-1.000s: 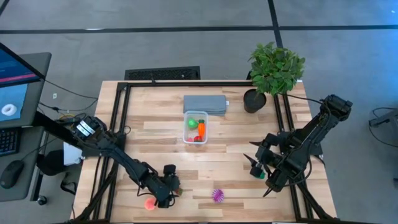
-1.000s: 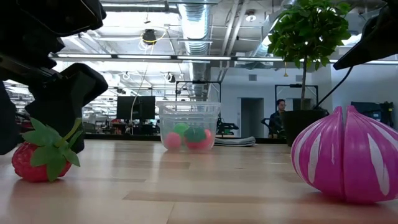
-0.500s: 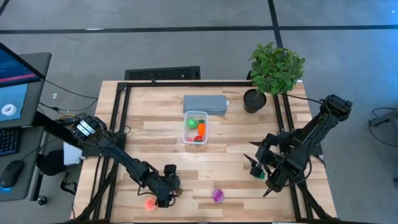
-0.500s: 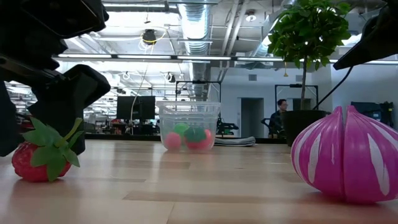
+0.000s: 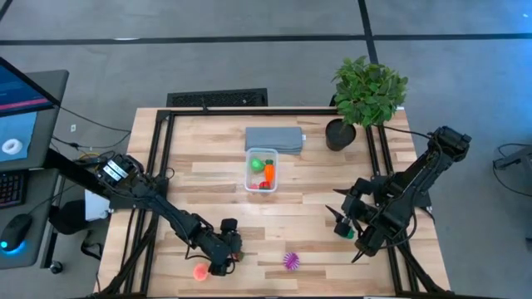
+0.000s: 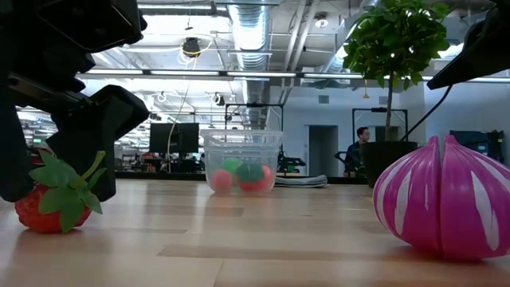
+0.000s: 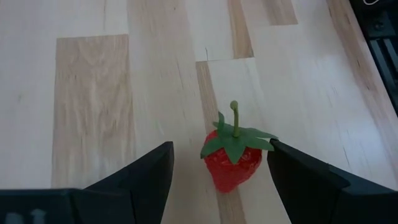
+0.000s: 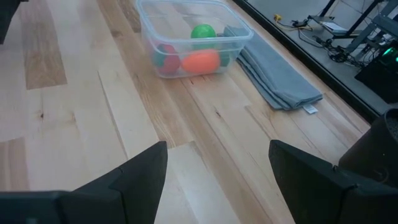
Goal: Pick and placing Produce into tupperware
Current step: Put the red strawberry into the transparent bin
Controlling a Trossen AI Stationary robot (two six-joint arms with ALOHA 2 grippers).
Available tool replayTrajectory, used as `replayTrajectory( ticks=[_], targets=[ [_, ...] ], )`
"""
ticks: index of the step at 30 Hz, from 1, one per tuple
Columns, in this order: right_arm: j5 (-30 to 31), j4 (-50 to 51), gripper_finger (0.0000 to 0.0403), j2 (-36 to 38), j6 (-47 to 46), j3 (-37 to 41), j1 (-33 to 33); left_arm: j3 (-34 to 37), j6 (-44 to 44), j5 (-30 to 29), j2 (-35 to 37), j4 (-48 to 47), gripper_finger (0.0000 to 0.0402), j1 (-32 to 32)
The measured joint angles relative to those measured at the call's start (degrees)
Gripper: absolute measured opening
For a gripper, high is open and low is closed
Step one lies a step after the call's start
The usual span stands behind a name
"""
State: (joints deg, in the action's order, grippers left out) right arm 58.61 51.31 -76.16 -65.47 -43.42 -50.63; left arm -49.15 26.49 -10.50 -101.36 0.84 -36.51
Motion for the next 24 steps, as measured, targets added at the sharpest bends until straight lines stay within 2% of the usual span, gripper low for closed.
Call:
replayTrajectory(
  ticks=[9, 12, 17, 24],
  targets=[
    [0.0, 0.0, 0.0306, 0.0, 0.0, 0.0, 0.0, 0.0, 0.0, 1.1, -0.1, 0.2, 0.0248, 0.1],
    [0.0, 0.0, 0.0306, 0.0, 0.0, 0.0, 0.0, -0.7, -0.3, 2.5, -2.2, 0.3, 0.0248, 0.6],
    [0.0, -0.2, 0.0306, 0.0, 0.0, 0.0, 0.0, -6.0, -2.3, 4.4, -7.3, -2.5, 0.0248, 1.5],
    [0.0, -0.2, 0.0306, 0.0, 0.0, 0.0, 0.0, -8.7, -3.5, 4.8, -7.2, -7.0, 0.0248, 1.6]
  ],
)
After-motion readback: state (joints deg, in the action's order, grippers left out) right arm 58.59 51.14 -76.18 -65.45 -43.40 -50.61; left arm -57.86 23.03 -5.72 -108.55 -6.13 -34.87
